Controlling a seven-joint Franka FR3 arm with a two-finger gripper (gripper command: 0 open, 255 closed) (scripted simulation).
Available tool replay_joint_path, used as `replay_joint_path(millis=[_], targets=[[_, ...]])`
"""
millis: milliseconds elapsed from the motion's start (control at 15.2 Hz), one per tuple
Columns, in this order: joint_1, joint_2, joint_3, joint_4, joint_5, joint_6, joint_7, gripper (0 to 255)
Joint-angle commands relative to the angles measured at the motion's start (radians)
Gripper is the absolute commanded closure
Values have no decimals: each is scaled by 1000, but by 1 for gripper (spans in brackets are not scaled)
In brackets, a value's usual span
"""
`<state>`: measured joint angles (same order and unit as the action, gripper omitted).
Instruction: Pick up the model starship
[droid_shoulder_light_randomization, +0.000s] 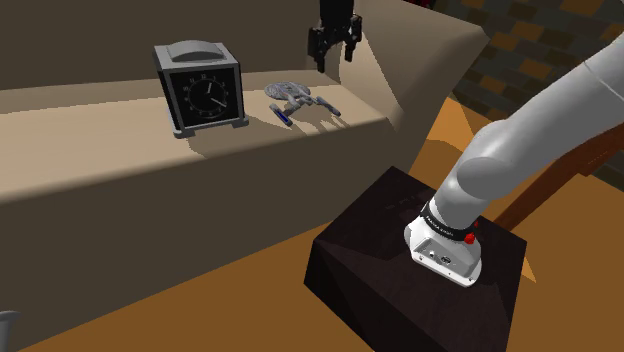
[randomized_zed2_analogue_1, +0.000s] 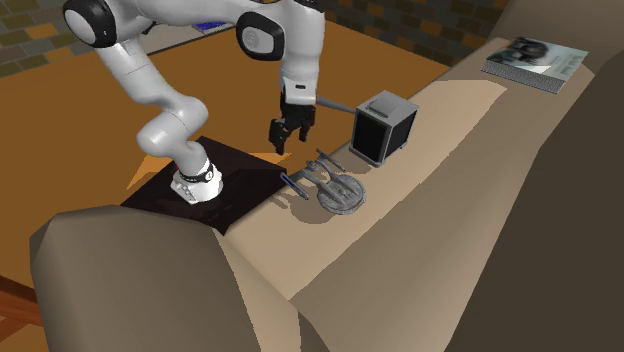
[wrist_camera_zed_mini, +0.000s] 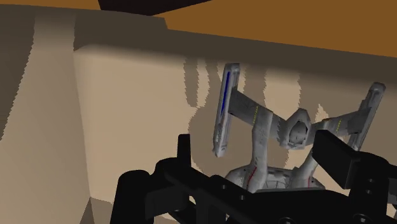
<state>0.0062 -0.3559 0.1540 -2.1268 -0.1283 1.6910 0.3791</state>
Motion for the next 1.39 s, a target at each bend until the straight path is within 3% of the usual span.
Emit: replay_joint_path(millis=[0,330,726,1320], targets=[[0,114,39,92,-29,-19,63,0],[18,377,100,321,-123,-96,201,0],[89,710,114,663,-240,-246,317,0],[84,722,110,579,-242,-155,343,0]])
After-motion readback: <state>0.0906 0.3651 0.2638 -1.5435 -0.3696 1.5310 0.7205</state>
